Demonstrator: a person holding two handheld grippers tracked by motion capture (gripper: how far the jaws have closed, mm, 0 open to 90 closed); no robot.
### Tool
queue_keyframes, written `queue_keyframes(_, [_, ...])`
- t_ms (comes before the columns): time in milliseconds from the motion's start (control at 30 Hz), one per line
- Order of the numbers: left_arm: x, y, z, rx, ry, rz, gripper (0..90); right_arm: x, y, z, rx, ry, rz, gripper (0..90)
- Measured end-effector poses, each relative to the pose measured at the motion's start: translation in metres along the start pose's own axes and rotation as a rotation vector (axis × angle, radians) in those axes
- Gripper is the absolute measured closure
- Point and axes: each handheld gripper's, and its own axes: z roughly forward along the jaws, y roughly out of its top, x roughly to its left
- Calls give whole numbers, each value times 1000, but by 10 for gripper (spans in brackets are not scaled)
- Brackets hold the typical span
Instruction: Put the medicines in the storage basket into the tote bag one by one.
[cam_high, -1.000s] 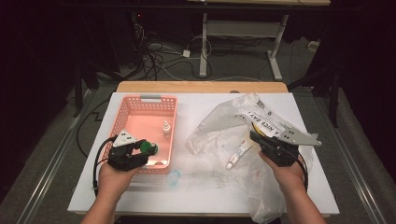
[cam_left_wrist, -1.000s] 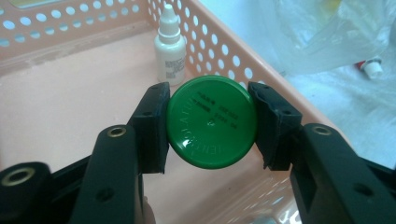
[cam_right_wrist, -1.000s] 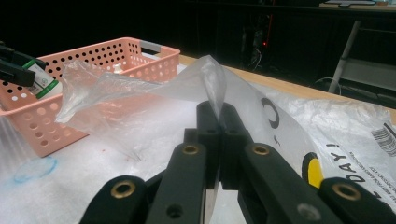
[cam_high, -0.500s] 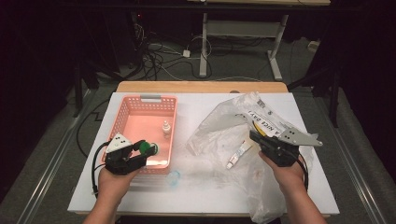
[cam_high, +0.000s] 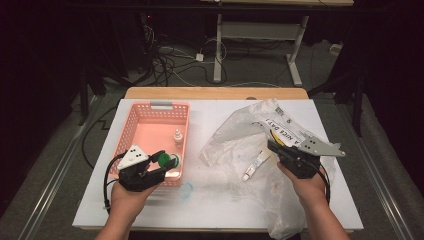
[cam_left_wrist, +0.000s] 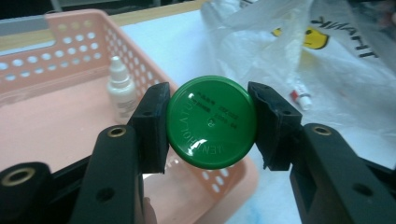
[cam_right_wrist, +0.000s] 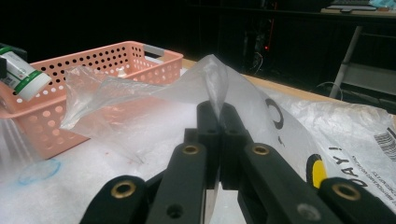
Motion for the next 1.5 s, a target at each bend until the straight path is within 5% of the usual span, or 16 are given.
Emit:
queue_keyframes(467, [-36,3,10,2,-113,60,506,0,0,0,-2,-1,1,900])
queue_keyframes(800, [-55,2,24,28,-155,109,506,0,0,0,-2,-2,0,900])
queue_keyframes(1200, [-92,15,70,60,-210,174,505,2,1,0,-7,-1,1,900])
queue_keyframes(1500, [-120,31,125,93,-180,265,505,3,2,2,-9,3,-6,900])
